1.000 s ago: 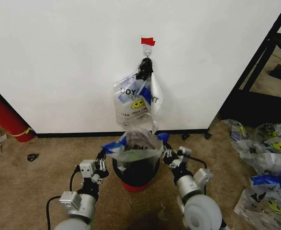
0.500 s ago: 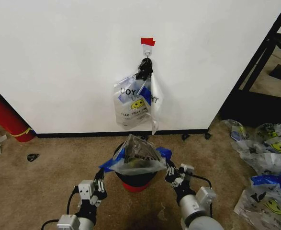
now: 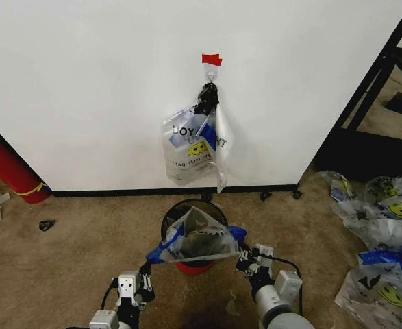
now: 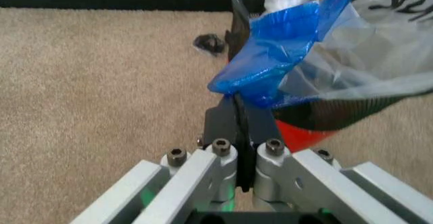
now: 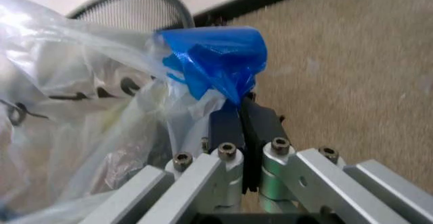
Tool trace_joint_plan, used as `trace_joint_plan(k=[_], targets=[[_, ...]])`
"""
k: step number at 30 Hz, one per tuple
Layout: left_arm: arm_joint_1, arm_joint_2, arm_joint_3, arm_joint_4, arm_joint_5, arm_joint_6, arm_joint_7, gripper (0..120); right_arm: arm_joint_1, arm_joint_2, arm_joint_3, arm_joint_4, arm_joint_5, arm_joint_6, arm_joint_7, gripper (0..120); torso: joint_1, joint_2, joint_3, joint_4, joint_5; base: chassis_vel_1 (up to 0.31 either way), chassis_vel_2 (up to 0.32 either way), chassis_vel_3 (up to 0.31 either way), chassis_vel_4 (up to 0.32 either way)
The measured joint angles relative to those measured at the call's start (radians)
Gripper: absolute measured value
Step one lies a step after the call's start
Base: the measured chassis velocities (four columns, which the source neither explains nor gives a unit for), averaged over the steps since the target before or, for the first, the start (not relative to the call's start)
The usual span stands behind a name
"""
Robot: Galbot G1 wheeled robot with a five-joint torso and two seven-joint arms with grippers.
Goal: Pick up the garbage bag from the wall and place it over the trash bin.
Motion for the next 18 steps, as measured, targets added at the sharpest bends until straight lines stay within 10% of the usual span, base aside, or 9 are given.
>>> trace_joint_plan(k=[18], targets=[[-0.018, 0.080, -0.028, -0.064, -0.098, 0.160, -0.021, 0, 0.058, -0.028, 0.031, -0.012, 0.113, -0.161, 0.039, 0, 0.000, 0.000, 0.000, -0.0001, 0.0001, 0.000, 0.000, 0.000, 0.000]])
